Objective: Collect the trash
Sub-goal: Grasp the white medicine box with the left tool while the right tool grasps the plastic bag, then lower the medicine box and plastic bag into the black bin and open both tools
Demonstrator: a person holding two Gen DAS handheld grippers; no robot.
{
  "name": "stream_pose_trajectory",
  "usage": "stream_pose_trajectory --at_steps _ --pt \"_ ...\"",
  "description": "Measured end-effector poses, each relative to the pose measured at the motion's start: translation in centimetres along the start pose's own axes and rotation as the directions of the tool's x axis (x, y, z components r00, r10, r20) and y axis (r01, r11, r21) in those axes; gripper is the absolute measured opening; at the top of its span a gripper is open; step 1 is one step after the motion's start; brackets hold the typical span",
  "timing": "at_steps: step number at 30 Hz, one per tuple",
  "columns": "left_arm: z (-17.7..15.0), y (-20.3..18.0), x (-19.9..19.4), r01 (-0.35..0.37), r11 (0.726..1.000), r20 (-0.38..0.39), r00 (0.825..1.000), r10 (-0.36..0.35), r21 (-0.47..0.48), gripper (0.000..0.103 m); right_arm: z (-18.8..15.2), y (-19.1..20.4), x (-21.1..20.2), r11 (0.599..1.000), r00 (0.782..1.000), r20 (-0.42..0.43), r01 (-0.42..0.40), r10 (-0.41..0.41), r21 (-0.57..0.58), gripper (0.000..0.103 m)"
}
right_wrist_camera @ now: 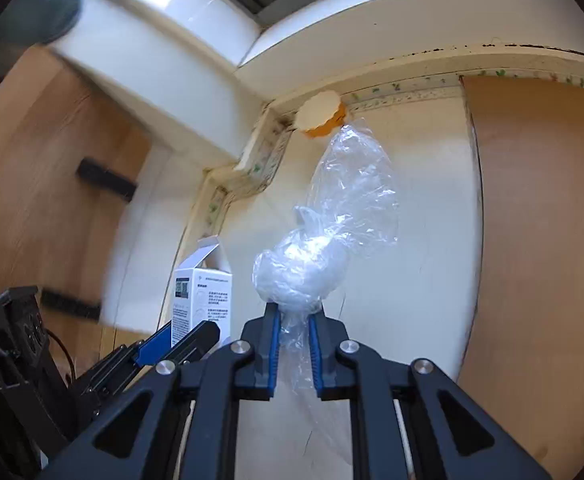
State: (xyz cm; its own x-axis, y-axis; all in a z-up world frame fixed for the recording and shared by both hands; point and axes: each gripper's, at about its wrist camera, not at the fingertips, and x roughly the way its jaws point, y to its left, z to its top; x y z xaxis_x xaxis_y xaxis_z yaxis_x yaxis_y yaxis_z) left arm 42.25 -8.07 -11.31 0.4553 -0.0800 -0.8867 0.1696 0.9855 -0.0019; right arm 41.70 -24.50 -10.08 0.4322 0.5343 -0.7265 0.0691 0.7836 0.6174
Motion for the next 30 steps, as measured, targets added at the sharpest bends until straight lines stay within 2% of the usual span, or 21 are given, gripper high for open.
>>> stream_pose_trajectory --at_steps 6,10,14,21,26,28,30 --pt "-5.8 0.1 -7.6 0.036 0.996 0.078 0.996 -0.043 0.078 0.034 -7.9 4.1 -4.9 0.999 0.998 0.057 0.021 -0.020 -0.031 0.012" --pt "-9.9 1.8 -12.5 0.083 0.993 0.126 0.988 -0.094 0.086 0.034 -13.9 6.9 -8.5 0.998 0.994 0.105 0.047 -0.043 -0.038 0.012" --pt "-13.6 3.5 -15.6 0.108 0.990 0.159 0.980 -0.121 0.090 0.034 -19.8 9.6 -10.6 0.996 0.988 0.138 0.074 -0.068 -0.040 0.012" --pt "-19.4 6.0 -19.1 0.127 0.990 0.154 0.979 -0.134 0.055 0.034 -26.9 13.6 -10.6 0.987 0.991 0.089 0.114 -0.104 -0.115 0.012" --pt "-23.3 7.2 -20.0 0.109 0.994 0.153 0.982 -0.112 0.028 0.034 -30.4 15.3 -10.4 0.973 0.996 0.033 0.091 -0.086 -0.211 0.013" --pt "-25.5 7.8 -20.2 0.099 0.995 0.148 0.984 -0.099 0.007 0.034 -32.0 15.8 -10.1 0.958 0.997 0.019 0.082 -0.080 -0.276 0.013" --pt "-28.1 8.3 -19.9 0.098 0.995 0.117 0.989 -0.095 -0.018 0.034 -34.0 16.1 -9.6 0.922 0.994 0.032 0.113 -0.108 -0.370 0.013"
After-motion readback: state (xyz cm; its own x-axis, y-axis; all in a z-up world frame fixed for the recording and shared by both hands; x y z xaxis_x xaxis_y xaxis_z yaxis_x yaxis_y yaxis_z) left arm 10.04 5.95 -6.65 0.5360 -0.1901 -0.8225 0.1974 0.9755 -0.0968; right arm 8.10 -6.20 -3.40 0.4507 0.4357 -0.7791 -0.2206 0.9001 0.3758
